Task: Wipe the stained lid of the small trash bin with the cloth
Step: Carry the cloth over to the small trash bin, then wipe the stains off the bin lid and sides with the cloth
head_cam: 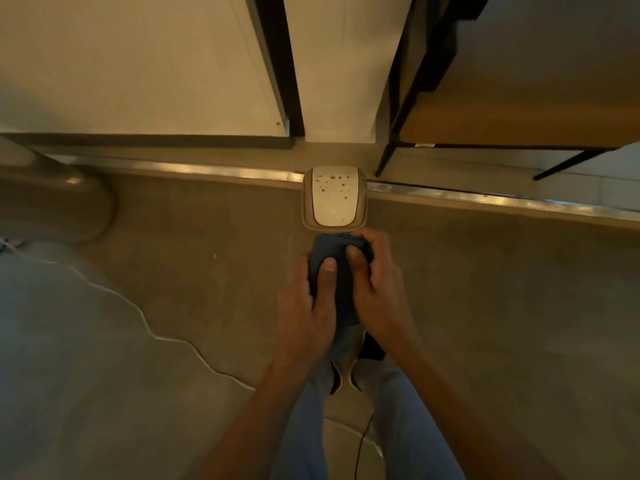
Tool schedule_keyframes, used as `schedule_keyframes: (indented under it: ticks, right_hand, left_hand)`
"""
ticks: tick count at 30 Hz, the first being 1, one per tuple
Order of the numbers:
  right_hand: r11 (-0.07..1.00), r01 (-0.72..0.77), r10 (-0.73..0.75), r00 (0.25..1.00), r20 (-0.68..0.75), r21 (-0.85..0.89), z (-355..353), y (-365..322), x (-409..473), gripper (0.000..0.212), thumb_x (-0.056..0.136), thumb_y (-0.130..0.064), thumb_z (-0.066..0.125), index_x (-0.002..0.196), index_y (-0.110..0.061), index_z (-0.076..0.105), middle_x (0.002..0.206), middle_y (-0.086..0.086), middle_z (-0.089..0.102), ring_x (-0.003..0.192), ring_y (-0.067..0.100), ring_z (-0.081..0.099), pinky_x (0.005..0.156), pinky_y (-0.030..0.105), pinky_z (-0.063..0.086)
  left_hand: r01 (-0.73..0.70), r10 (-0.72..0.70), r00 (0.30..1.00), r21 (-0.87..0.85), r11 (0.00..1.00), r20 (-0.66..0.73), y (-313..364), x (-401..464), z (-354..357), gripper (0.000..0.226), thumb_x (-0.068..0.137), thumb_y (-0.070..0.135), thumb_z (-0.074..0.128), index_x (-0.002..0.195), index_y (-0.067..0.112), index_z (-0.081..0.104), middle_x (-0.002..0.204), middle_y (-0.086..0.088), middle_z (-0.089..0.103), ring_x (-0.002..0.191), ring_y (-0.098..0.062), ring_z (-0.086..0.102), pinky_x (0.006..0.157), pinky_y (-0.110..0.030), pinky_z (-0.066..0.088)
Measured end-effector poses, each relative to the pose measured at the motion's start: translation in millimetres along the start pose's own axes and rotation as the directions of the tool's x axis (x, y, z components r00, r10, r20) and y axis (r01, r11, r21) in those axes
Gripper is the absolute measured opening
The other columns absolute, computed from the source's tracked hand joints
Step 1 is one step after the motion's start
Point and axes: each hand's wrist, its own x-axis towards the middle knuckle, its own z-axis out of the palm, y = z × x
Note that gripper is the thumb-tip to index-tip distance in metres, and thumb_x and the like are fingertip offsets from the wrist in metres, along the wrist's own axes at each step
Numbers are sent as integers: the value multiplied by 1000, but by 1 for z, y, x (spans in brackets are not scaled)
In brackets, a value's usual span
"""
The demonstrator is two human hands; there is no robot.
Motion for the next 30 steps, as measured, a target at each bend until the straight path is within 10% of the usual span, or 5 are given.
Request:
schedule_keyframes:
  ticks: [10,30]
  right_hand:
    - [996,82,-82,997,4,-45,35,162,50,17,105,-27,41,120,-21,44,100,-32,57,81,-4,62,63,9,46]
    - [943,146,-145,989,-27,300,106,362,137,22,103,-28,48,122,-20,53,110,-2,65,104,15,66,80,28,56]
  left_hand:
    - [6,-6,999,-5,1000,-40,-135,61,66,18,97,60,47,101,46,57,92,9,66,83,-14,67,68,-40,57]
    - [-134,148,989,-293,947,23,-324,155,128,14,91,22,72,103,29,69,93,2,72,87,-16,71,72,-26,57]
